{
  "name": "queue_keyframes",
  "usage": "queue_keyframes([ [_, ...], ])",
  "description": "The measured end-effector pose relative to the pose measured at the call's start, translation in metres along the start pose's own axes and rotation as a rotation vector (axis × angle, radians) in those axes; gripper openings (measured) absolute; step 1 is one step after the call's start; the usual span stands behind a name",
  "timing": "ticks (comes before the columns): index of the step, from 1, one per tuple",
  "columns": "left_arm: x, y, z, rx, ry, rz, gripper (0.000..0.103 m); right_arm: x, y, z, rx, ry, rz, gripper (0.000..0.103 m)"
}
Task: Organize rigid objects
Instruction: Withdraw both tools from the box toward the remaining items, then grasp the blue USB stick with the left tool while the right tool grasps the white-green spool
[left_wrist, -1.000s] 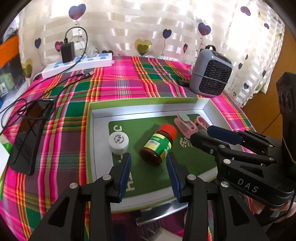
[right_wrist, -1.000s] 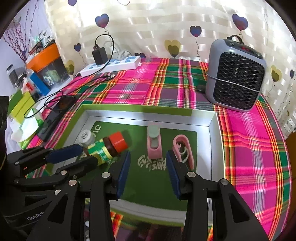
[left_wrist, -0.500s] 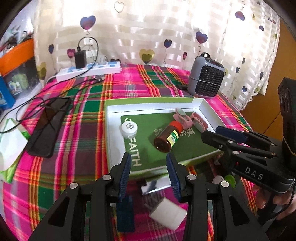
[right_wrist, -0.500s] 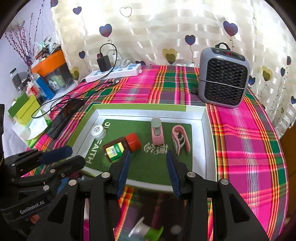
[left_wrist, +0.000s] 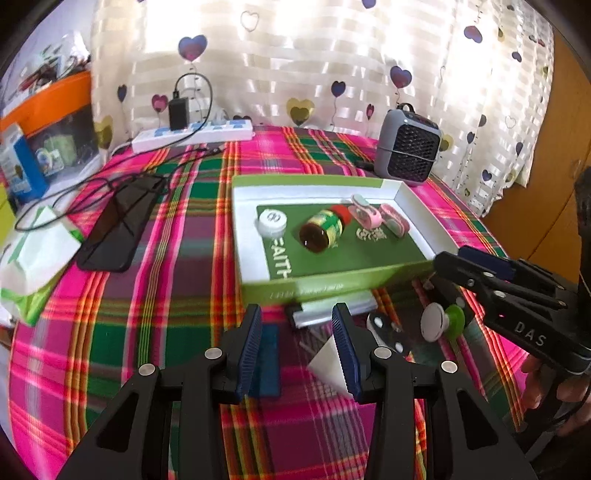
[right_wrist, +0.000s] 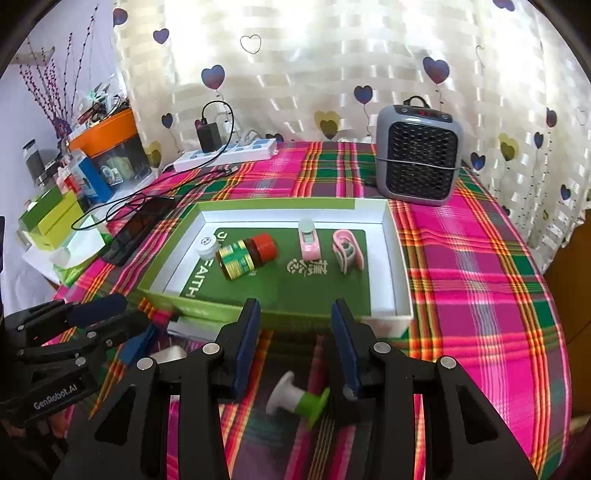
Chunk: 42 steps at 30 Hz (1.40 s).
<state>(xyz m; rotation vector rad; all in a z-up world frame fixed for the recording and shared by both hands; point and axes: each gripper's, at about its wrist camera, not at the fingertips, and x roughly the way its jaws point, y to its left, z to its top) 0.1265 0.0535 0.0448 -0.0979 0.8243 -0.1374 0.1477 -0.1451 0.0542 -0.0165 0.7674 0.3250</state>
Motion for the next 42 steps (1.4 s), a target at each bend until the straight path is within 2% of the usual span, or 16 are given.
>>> queue_keyframes([
  [8, -0.015, 0.014, -0.019, -0.032, -0.007, -0.02, 0.038, -0.016, 0.001, -0.021, 0.013, -0.008, -0.03, 0.041],
  [15, -0.024, 0.034, -0.032, -0.066, -0.013, -0.032, 0.038, -0.036, -0.005, -0.04, 0.045, -0.015, -0.092, 0.041],
  [23, -0.02, 0.05, -0.041, -0.083, 0.008, -0.064, 0.039, -0.032, 0.0, -0.055, 0.066, 0.026, -0.113, 0.044],
  [26, -0.015, 0.057, -0.043, -0.094, 0.023, -0.078, 0.039, -0.027, 0.005, -0.055, 0.068, 0.043, -0.101, 0.047],
  [35, -0.003, 0.056, -0.04, -0.08, 0.066, -0.135, 0.039, -0.013, 0.013, -0.05, 0.087, 0.059, -0.069, 0.047],
  [38, 0.001, 0.055, -0.036, -0.07, 0.075, -0.131, 0.039, -0.007, 0.014, -0.047, 0.091, 0.07, -0.055, 0.047],
  [42, 0.01, 0.051, -0.029, -0.051, 0.097, -0.142, 0.039, -0.001, 0.013, -0.044, 0.105, 0.074, -0.074, 0.047],
])
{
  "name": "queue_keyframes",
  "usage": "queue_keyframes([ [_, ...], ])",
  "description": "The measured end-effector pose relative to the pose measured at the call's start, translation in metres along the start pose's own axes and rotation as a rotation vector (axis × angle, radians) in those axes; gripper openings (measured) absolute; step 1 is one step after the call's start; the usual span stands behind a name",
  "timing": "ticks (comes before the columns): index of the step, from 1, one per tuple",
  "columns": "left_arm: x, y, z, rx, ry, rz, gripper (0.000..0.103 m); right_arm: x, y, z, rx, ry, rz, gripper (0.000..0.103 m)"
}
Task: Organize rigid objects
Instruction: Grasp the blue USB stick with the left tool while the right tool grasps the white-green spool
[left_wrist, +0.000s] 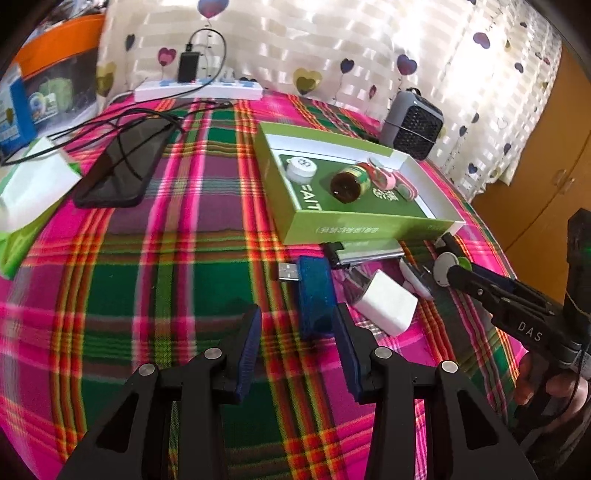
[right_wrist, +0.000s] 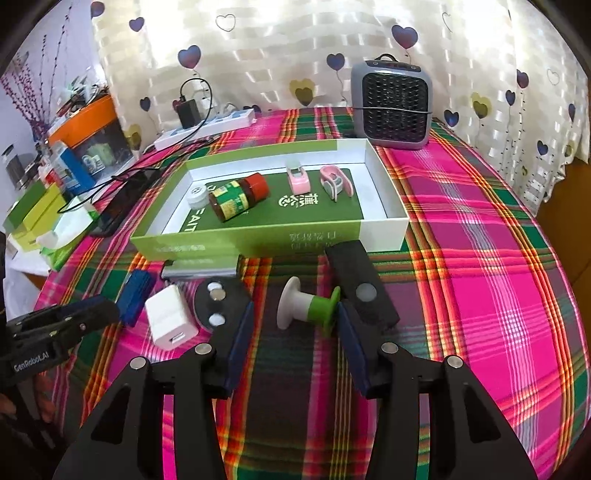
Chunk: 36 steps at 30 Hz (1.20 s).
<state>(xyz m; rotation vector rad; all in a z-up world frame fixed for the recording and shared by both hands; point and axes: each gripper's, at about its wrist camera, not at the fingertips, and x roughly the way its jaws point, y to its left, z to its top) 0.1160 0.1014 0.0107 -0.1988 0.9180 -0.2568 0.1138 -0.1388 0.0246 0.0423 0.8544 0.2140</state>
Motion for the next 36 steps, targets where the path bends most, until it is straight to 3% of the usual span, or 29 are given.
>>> queue_keyframes([
  [24, 0.019, -0.02, 0.017, 0.054, 0.032, 0.068, 0.039, 0.022, -0.011, 0.007, 0.057, 0.032, 0.071, 0.047],
  [36, 0.025, -0.026, 0.021, 0.063, 0.026, 0.146, 0.039, 0.024, 0.001, 0.012, -0.032, 0.014, 0.06, 0.044],
])
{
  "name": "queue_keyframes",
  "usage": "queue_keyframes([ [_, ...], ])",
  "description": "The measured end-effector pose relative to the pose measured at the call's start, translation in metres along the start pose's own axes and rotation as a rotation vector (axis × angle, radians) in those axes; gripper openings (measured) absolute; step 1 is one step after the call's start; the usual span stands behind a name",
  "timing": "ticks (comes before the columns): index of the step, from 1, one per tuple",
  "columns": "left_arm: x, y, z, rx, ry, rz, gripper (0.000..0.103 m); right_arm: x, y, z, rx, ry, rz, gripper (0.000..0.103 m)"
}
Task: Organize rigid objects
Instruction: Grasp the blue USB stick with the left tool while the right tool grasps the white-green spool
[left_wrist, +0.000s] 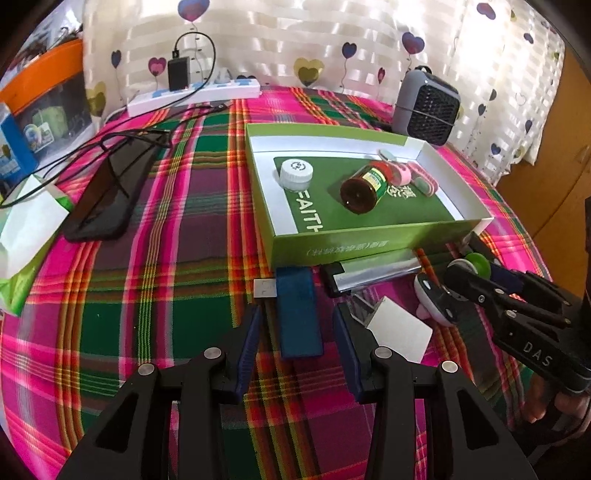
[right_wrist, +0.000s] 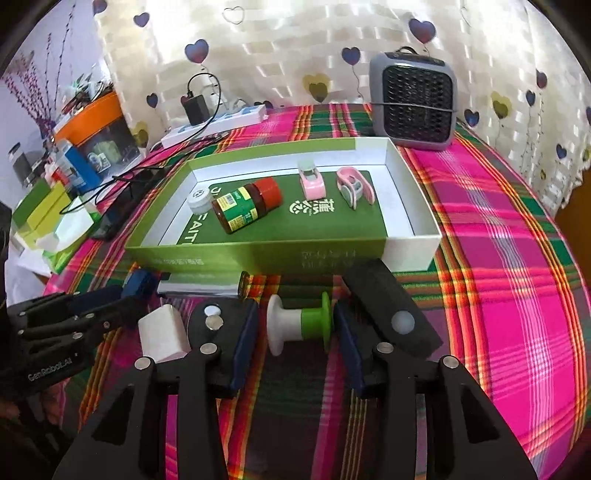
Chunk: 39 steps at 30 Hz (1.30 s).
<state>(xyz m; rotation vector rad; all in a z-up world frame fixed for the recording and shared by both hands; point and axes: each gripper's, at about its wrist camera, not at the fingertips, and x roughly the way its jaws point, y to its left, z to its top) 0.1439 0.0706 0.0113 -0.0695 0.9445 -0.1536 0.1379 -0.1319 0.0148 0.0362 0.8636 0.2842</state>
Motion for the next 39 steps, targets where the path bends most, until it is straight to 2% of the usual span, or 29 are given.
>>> queue_keyframes([
  [4, 0.0, 0.0, 0.0, -0.004, -0.003, -0.001, 0.039, 0.002, -0.001, 0.0, -0.002, 0.008, 0.008, 0.043],
  [10, 0.001, -0.003, 0.0, 0.006, -0.009, 0.019, 0.039, 0.004, -0.004, 0.0, 0.008, 0.011, 0.008, 0.036],
  [18, 0.003, -0.003, 0.0, 0.022, -0.024, 0.043, 0.038, 0.004, -0.004, 0.0, 0.002, 0.014, 0.016, 0.035],
  [28, 0.002, 0.003, 0.0, -0.011, -0.03, 0.065, 0.021, 0.005, -0.005, 0.0, -0.003, 0.016, 0.04, 0.035],
  [39, -0.001, 0.004, -0.003, -0.027, -0.037, 0.064, 0.021, 0.004, -0.006, 0.0, -0.004, 0.012, 0.051, 0.035],
])
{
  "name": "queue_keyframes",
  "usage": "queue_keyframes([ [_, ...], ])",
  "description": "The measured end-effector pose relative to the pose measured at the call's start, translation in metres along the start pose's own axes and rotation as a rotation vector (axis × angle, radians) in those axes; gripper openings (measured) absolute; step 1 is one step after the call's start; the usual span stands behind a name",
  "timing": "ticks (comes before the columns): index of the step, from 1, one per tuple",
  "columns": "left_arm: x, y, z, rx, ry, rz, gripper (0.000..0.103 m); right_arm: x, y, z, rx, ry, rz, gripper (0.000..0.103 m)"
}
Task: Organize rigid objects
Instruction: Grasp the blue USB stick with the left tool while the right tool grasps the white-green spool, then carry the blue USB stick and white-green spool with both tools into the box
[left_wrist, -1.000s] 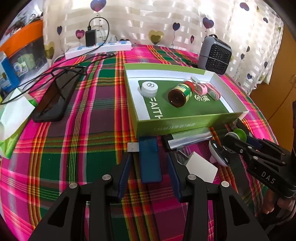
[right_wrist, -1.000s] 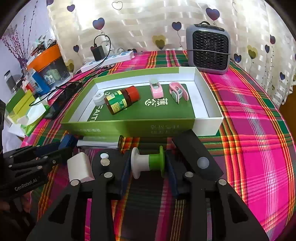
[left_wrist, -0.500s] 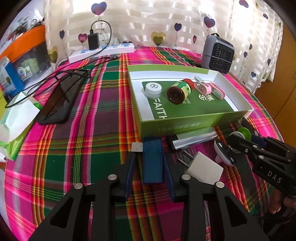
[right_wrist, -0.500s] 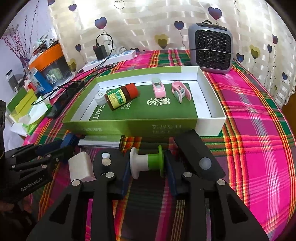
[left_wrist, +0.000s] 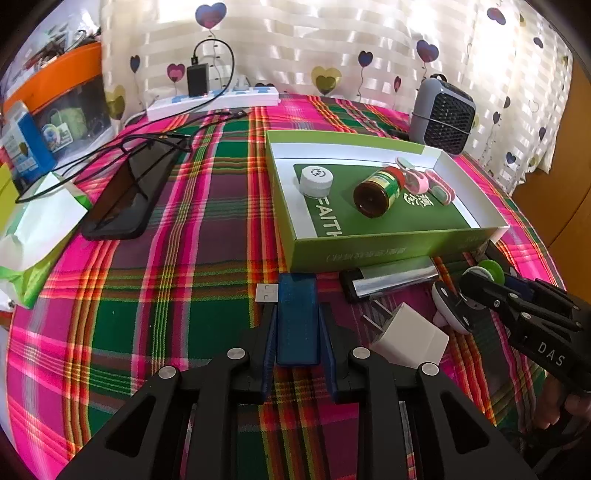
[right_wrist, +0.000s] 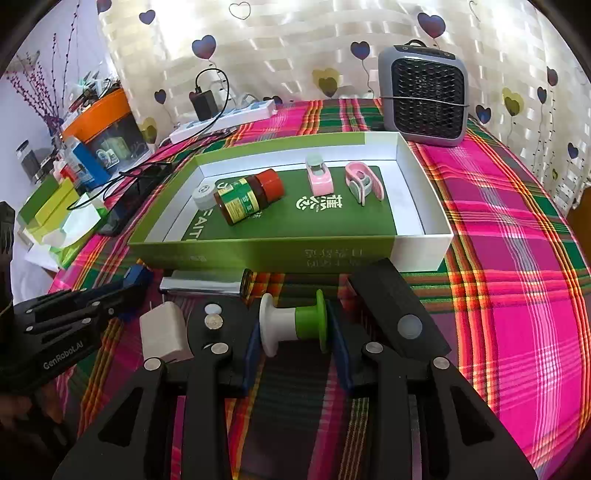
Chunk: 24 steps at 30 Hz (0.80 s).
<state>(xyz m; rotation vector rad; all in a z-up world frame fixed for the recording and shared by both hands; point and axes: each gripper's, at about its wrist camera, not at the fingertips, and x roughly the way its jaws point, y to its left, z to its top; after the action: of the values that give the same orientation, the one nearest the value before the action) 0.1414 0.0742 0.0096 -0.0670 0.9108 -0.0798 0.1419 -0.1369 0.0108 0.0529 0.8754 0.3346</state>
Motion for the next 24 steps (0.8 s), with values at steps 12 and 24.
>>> queue_keyframes([
  [12, 0.0, -0.001, -0.001, 0.0, -0.003, 0.0, 0.021, 0.0, 0.001, 0.0, -0.006, -0.006, 0.0, 0.034],
  [24, -0.01, -0.001, -0.002, 0.005, -0.024, -0.007, 0.021, -0.004, 0.002, 0.0, -0.009, -0.016, 0.003, 0.034],
])
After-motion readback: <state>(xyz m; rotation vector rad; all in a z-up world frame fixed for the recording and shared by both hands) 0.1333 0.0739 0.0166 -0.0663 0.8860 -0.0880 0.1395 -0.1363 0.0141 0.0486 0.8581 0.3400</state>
